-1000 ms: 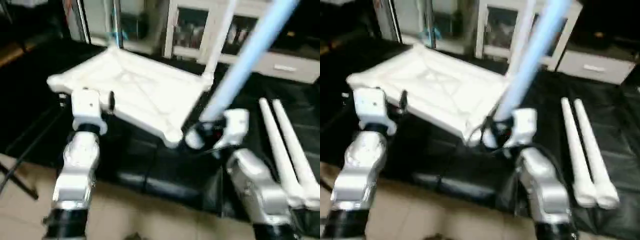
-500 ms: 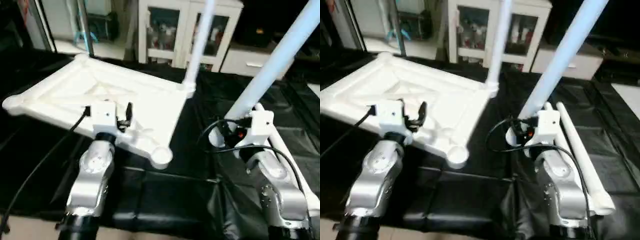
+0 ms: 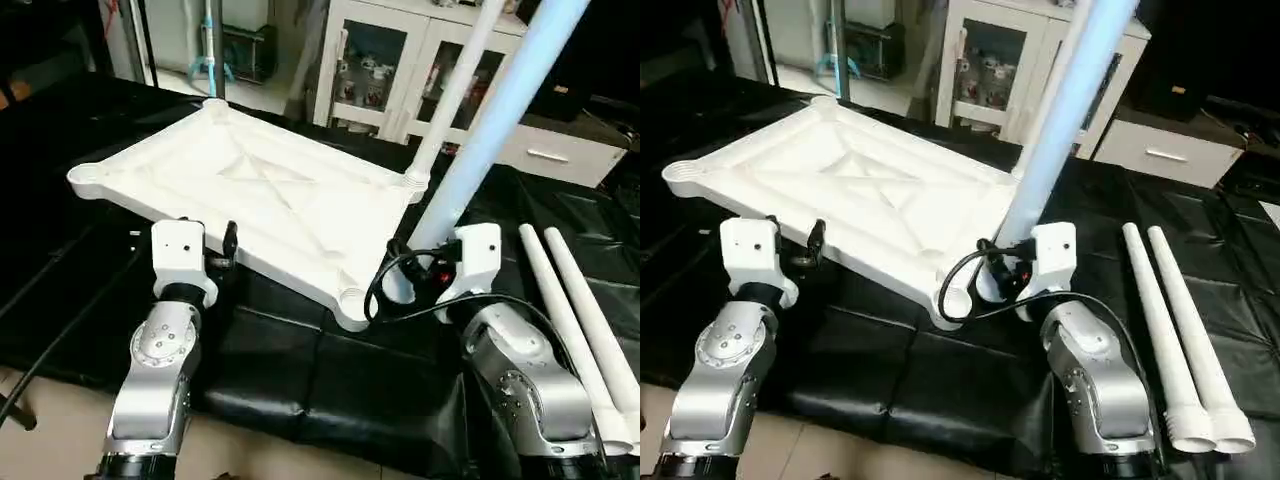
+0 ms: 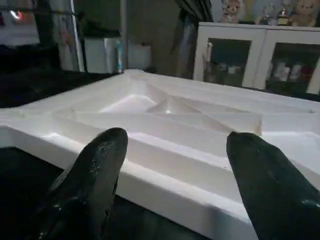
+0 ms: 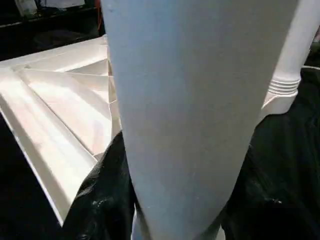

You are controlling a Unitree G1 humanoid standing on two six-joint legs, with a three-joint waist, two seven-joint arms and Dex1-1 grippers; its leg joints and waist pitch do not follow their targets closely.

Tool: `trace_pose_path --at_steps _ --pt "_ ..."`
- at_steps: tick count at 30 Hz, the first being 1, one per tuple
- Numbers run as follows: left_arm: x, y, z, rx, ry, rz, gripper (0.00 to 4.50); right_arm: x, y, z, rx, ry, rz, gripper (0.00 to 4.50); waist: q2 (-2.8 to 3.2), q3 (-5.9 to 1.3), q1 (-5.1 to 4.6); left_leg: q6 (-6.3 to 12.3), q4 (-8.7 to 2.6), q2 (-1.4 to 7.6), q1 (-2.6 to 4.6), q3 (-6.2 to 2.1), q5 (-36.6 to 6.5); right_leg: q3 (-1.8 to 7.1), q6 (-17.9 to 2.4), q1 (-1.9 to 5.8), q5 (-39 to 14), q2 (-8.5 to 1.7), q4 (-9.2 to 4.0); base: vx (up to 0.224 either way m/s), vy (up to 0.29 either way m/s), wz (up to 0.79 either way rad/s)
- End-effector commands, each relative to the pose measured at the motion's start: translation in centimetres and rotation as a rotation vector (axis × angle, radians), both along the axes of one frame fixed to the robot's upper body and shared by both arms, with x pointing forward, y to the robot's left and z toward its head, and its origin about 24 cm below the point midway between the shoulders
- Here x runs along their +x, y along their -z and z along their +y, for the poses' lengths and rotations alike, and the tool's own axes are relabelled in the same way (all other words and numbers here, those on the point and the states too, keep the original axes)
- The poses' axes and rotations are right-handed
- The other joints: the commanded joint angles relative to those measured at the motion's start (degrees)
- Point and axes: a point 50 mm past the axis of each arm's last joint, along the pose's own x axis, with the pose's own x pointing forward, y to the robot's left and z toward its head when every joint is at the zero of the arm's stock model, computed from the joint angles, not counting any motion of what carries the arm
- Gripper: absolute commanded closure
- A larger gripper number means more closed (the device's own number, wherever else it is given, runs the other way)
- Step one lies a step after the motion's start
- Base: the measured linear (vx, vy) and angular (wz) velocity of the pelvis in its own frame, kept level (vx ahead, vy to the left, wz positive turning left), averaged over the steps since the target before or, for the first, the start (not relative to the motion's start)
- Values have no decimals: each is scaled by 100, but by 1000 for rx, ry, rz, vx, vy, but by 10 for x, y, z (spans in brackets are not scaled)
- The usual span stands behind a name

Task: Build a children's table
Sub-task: Pick table leg

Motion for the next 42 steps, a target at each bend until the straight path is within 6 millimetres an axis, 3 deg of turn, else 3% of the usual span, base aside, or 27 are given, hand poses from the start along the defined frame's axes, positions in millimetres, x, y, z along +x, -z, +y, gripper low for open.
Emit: trace_pose_path --at_steps 1,4,8,10,11,12,13,15,16,17,19,20,21,25,26,27,28,29,31,33,35,37,38,39,40,41,42 --pt "4 -10 -6 13 -1 -27 88 1 -1 -3 7 16 -6 263 145 -270 14 -437 -670 507 61 -235 -1258 260 -760 98 -736 -452 -347 0 0 0" --pt "7 -12 -6 20 -4 -31 88 2 -1 1 21 8 -10 263 297 -305 -96 -699 -809 866 159 -517 -1258 21 -923 85 -45 -161 -169 0 0 0" --pt "10 -14 -7 30 0 -35 88 3 -2 5 34 9 -14 263 414 -363 -184 683 -975 1364 264 -782 -438 -173 -1278 -168 -136 -155 274 13 -119 4" --pt "11 -14 -9 38 6 -34 88 3 -2 4 35 11 -15 263 230 -366 -130 1688 -699 899 46 -433 -439 -89 -2571 -67 244 -356 -72 14 -214 4" --pt "11 -14 -10 39 7 -34 88 3 -2 4 36 11 -15 263 -49 -442 -5 1479 382 -113 -177 103 -988 43 -3190 163 -158 -368 -665 8 -220 6" --pt "11 -13 -10 47 15 -28 88 3 -2 5 39 13 -14 263 -89 -497 123 1267 795 -191 -304 166 -1192 152 -3201 337 -484 -550 -717 8 -220 6" --pt "11 -12 -10 43 17 -19 88 3 -2 6 40 14 -14 263 -63 -460 145 989 896 -141 -413 99 -933 124 -2971 352 -683 -628 -693 1 -194 2" --pt "12 -11 -9 51 9 -6 88 3 -2 6 41 16 -12 263 65 -371 213 642 496 -83 -484 -75 -442 144 -1207 466 -660 -644 -733 -13 -181 -1" --pt "12 -11 -10 48 12 -13 88 3 -1 5 40 16 -8 263 274 -394 262 860 -4 231 -352 -249 3 18 -198 450 -590 -583 -765 -33 -157 5" --pt "12 -12 -11 30 31 -22 88 2 0 5 33 10 -3 263 390 -489 216 1437 -306 1138 -63 -754 689 -215 543 245 -169 -427 -366 -19 -134 7" --pt "12 -14 -14 10 71 -35 88 1 0 6 30 2 -1 263 353 -525 134 2079 -317 1614 346 -922 1366 -22 423 -274 -47 -598 195 -12 -124 9" --pt "11 -15 -15 8 89 -40 88 0 0 6 30 -1 0 263 172 -387 167 1775 -151 765 93 -387 1255 283 -200 -317 369 -615 -69 -27 -101 17" --pt "11 -16 -16 4 99 -41 88 0 0 6 30 -4 0 263 133 -332 322 1071 -144 396 -94 -212 331 380 -449 -12 -454 -784 -303 -27 -101 17" --pt "11 -17 -15 -4 97 -47 88 0 -1 8 28 -15 2 263 172 -70 345 -46 -334 426 398 -132 -1877 93 61 -98 -5117 -630 -845 -80 -81 10" --pt "10 -18 -16 -6 101 -48 88 1 -1 8 26 -20 3 263 276 -48 131 -145 -245 482 894 -146 -3041 -630 327 -96 -5144 -375 -1270 -90 -15 0" --pt "10 -18 -16 -7 101 -48 88 1 -1 8 26 -23 4 263 375 -30 59 -137 -482 721 857 -255 -3749 -870 302 74 -4388 -257 -1108 -90 -15 0" --pt "10 -18 -16 -7 101 -49 88 1 -1 8 25 -24 4 263 539 -22 315 -441 -1302 1007 31 -214 -5177 -717 -129 634 -1839 49 646 0 0 0" --pt "10 -17 -16 -8 105 -48 88 1 -1 9 23 -27 4 263 448 -58 263 -250 -1405 1036 361 -203 -5401 -479 -240 428 -1315 20 712 0 0 0" --pt "9 -17 -17 -9 114 -46 88 2 -1 9 20 -29 5 263 363 -119 198 -271 -1148 888 689 -253 -5030 -161 -303 341 -1963 -274 241 44 -53 -8" --pt "9 -16 -17 -9 119 -42 88 3 -1 8 17 -24 3 263 51 -225 558 204 120 367 -142 -105 -741 574 -128 991 -4744 -1186 -911 38 -82 -21" --pt "9 -16 -17 -9 120 -41 88 3 -2 7 15 -22 3 263 82 -290 655 380 -10 277 -370 -124 187 357 -439 1130 -2942 -729 -730 51 -22 6" --pt "9 -16 -17 -9 120 -41 88 3 -2 7 14 -22 2 263 284 -398 604 350 -336 395 -187 -89 904 -9 -518 1035 -1508 -381 -553 124 -22 10" --pt "9 -16 -17 -8 120 -41 88 3 -2 7 14 -22 2 263 465 -535 312 1243 -499 760 625 -644 1649 -368 -81 432 -167 118 148 211 46 7" --pt "9 -16 -17 -3 118 -41 88 2 -2 7 13 -22 2 263 475 -597 160 1933 -493 1092 1139 -1026 1977 -348 19 -123 -592 31 455 211 46 7" --pt "9 -16 -17 2 118 -46 88 2 -2 7 12 -20 1 263 402 -638 52 3048 -416 1354 1325 -1330 3435 -207 319 -476 -1124 -127 751 221 -30 -9" --pt "9 -16 -17 2 118 -46 88 2 -2 7 12 -20 1 263 367 -624 56 3293 -396 1275 1221 -1347 4281 -112 429 -577 -901 -182 821 107 -84 -37" --pt "8 -16 -17 0 132 -47 88 2 -2 6 12 -18 0 263 223 -574 125 2961 -224 607 764 -957 5565 137 430 -645 643 -191 542 107 -84 -37"
